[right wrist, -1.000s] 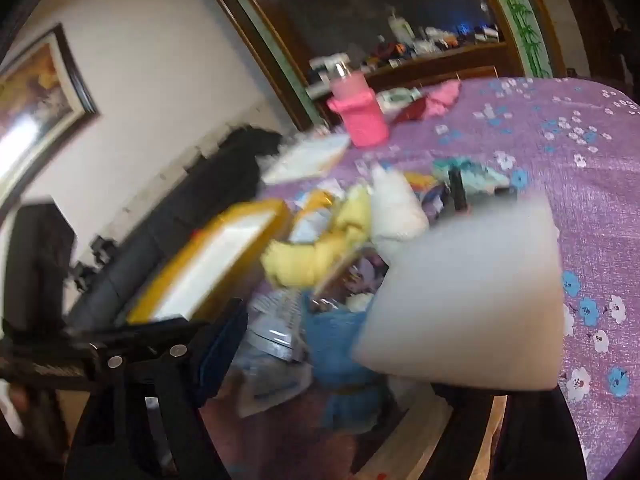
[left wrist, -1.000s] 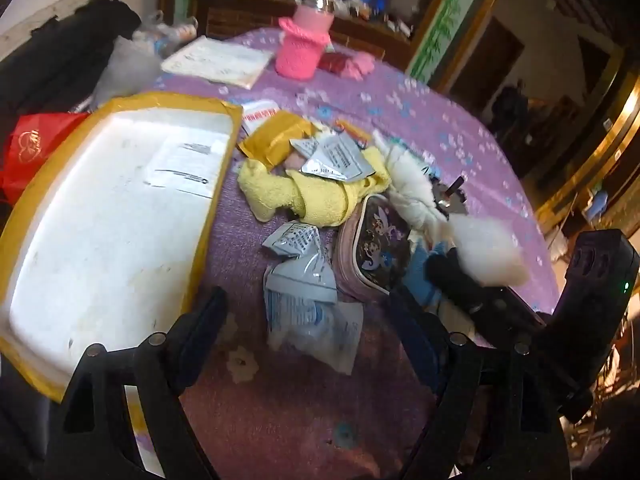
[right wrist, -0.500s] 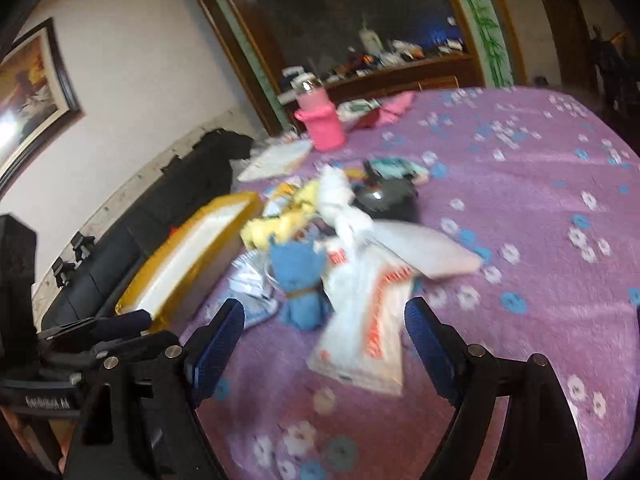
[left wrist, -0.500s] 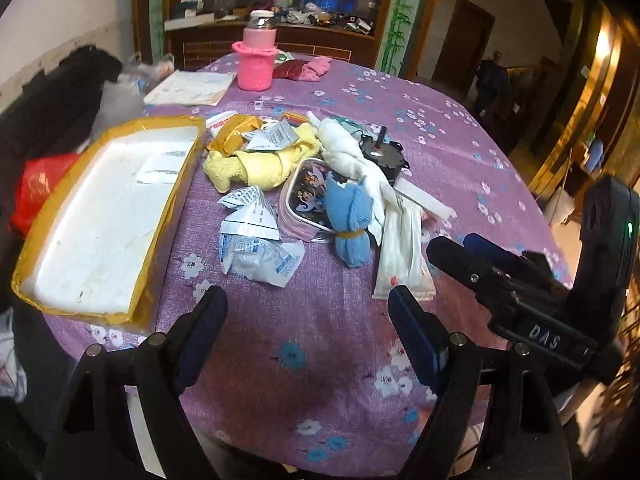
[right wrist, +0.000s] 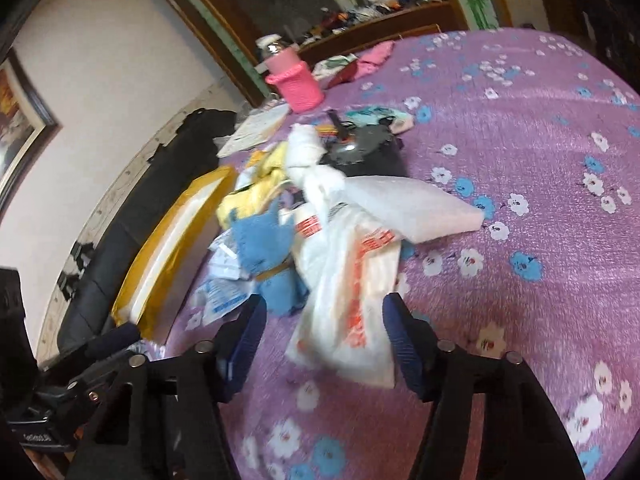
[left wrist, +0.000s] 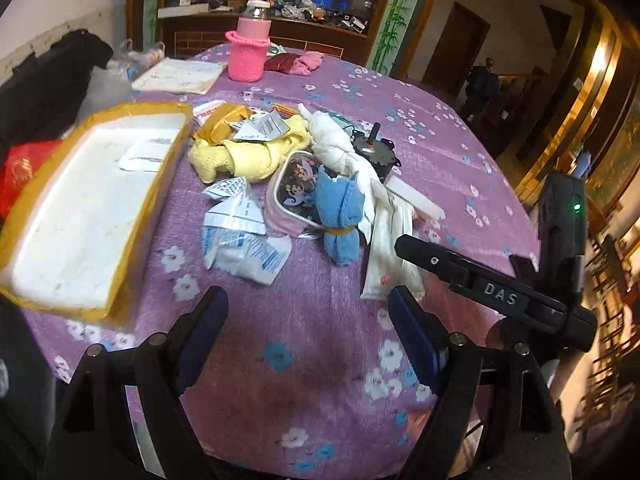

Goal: Organize soft objects
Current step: 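Reach the left gripper toward the blue knitted toy on the pile, then grasp the blue toy with the left gripper while the right grasps the white bag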

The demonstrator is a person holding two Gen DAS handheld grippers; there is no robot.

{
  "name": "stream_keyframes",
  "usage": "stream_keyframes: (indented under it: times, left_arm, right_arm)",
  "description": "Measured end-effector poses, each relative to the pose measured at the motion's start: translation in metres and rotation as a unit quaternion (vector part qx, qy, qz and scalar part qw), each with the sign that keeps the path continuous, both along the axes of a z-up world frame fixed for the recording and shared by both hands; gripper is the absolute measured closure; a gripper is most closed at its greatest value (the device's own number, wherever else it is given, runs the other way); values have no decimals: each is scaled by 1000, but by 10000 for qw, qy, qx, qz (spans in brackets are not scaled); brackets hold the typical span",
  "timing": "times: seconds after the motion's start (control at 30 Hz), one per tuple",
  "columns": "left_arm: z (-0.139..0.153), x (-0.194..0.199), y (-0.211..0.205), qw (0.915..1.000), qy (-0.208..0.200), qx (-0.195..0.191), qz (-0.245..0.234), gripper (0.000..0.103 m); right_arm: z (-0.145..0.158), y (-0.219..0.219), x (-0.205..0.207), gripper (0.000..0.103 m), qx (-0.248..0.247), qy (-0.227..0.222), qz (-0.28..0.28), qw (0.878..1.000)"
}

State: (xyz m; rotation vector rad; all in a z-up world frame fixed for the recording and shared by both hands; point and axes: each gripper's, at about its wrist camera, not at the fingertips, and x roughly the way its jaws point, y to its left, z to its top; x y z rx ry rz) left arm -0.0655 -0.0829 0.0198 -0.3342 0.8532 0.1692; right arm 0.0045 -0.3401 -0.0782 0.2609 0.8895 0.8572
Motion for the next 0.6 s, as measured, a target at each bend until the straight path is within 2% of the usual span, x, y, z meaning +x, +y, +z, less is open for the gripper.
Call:
stream_keyframes:
  times: [0.13,0.23,0.3,0.37,0.4,0.47,0.5,0.53,0.57,0.6]
  left_arm:
    - [-6,25,4,9993,70,-298,-215,25]
    - [-11,48,1,9995,149,-107,-273,29]
    - [-20,66,3,9990,235,-189,-328,30]
    - [-28,80,7,9985,326,-297,-326,42]
    - [-33,87,8,9982,378,-313,-334,53]
    - [-38,94,9,9982,414,-332,-272,58]
    - [-37,94,9,9981,408,-350,-300,66]
    - [-35,93,8,9975,378,-404,-443,78]
    - [-34,92,7,9970,389,-434,-499,78]
    - [-33,89,6,9970,423,-412,-495,78]
  right_arm:
    - [-1,20,28,48,31,286,-39,9996]
    - [0,31,37,55,-147,-16,-2,9999]
    - [-6,33,38,58,-172,-167,97,9997]
    - [-12,36,43,61,-206,-451,194,9986]
    - [-11,41,43,61,-248,-447,187,9985]
    - [-18,36,43,64,-286,-416,195,9985]
    - [-16,43,43,65,-298,-469,229,9982]
    - [-23,36,35,67,-259,-549,268,9978]
    - [-23,38,34,83,-239,-609,337,9973]
    - [-26,37,31,84,-161,-622,438,9970]
